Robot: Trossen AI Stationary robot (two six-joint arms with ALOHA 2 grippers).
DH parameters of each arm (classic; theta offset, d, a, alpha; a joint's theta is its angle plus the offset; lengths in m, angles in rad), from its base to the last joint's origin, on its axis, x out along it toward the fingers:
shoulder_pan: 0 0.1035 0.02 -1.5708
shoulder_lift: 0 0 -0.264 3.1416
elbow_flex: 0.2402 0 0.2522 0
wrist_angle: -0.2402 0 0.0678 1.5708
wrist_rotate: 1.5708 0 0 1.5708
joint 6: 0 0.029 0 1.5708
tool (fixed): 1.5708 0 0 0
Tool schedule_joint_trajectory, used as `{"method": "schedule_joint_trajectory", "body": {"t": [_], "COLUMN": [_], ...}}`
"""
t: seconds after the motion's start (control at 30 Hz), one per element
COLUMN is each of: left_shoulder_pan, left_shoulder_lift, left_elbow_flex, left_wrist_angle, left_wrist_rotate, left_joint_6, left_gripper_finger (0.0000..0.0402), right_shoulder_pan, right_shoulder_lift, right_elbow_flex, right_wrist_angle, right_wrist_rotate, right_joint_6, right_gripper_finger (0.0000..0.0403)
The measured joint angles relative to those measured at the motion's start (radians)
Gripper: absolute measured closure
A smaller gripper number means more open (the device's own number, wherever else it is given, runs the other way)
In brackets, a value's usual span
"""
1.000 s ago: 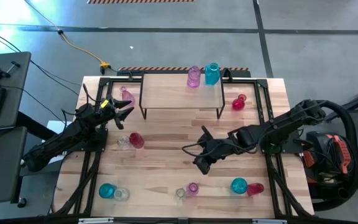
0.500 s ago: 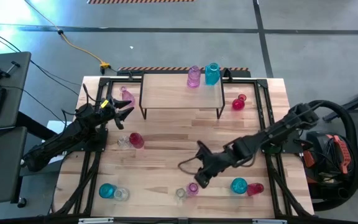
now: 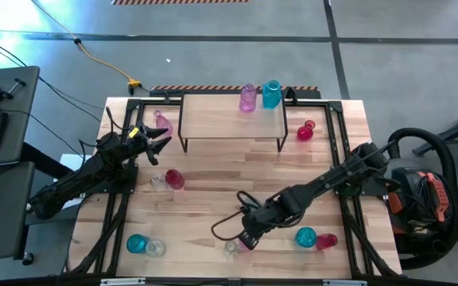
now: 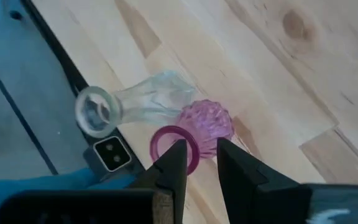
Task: Sort vases onto shelf
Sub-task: Put the bottom violet vase on the shelf aligned with the other violet vase
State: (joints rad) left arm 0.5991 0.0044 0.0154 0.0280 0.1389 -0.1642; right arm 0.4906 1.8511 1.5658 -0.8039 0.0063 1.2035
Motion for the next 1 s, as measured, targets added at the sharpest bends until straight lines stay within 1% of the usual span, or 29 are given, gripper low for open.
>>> {"method": "schedule_joint_trajectory", "body": {"t": [0.23, 0.4, 1.0], "left_shoulder_pan": [0.0, 0.0, 0.0], "left_shoulder_lift": [0.0, 0.0, 0.0], "left_elbow_flex": [0.0, 0.0, 0.0], "left_wrist_angle": [0.0, 0.0, 0.0], "left_wrist_rotate": [0.0, 0.0, 0.0], "left_joint_6": [0.0, 0.0, 0.0], "left_gripper_finger": [0.0218, 0.0218, 0.0218], "right_shoulder_pan": [0.028, 0.043, 0.04], "right_shoulder_lift": [0.004, 0.031, 0.079], "right_elbow_flex": [0.001, 0.002, 0.0], "right_wrist_angle": [0.029, 0.031, 0.038], "right_wrist_rotate": [0.002, 0.008, 0.0], "right_joint_6": [0.05, 0.079, 0.083], "right_gripper_finger": [0.0336, 0.0336, 0.0336]}}
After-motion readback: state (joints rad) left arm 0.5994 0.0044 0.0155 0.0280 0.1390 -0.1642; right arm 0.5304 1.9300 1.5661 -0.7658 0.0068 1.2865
